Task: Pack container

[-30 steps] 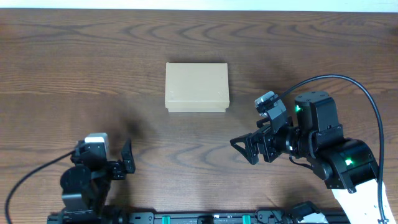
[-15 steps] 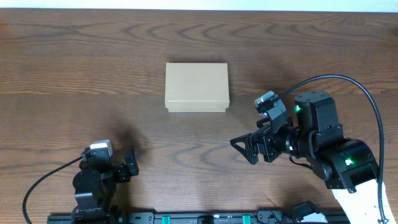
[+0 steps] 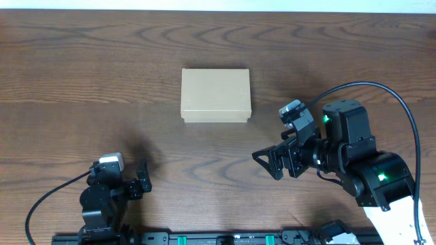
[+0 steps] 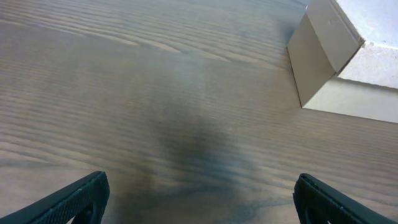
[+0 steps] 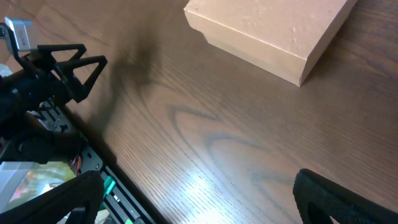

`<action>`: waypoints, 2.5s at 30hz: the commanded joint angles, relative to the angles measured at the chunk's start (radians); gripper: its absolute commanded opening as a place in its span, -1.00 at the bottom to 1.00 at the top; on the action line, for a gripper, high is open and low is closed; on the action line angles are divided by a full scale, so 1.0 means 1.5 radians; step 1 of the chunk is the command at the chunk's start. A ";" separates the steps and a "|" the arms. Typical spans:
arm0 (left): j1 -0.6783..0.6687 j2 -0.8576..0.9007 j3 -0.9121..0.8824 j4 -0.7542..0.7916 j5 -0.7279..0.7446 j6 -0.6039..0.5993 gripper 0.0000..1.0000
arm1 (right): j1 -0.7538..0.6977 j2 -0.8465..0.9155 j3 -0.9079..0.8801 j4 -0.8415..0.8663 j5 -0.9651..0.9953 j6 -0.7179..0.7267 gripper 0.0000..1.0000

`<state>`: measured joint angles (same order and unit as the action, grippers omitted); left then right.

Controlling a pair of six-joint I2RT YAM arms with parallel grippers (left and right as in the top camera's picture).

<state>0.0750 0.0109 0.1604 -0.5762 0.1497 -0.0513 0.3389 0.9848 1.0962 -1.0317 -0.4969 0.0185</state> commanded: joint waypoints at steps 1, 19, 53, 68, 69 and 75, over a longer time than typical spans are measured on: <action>0.003 -0.004 -0.005 0.001 -0.005 0.009 0.91 | 0.006 0.001 -0.002 -0.001 0.000 0.007 0.98; 0.003 -0.004 -0.005 0.001 -0.005 0.009 0.91 | 0.106 -0.224 -0.128 0.012 0.164 -0.157 0.98; 0.003 -0.004 -0.005 0.001 -0.005 0.009 0.91 | 0.108 -0.653 -0.613 0.157 0.179 -0.148 0.98; 0.003 -0.004 -0.005 0.001 -0.005 0.009 0.91 | 0.108 -0.653 -0.613 0.157 0.179 -0.148 0.99; 0.003 -0.004 -0.005 0.001 -0.005 0.009 0.91 | 0.108 -0.653 -0.613 0.157 0.179 -0.148 0.97; 0.003 -0.004 -0.005 0.001 -0.005 0.009 0.91 | 0.108 -0.653 -0.613 0.157 0.179 -0.148 0.98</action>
<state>0.0753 0.0109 0.1604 -0.5755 0.1497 -0.0483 0.5014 0.0147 0.1860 -0.7959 -0.2203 -0.1967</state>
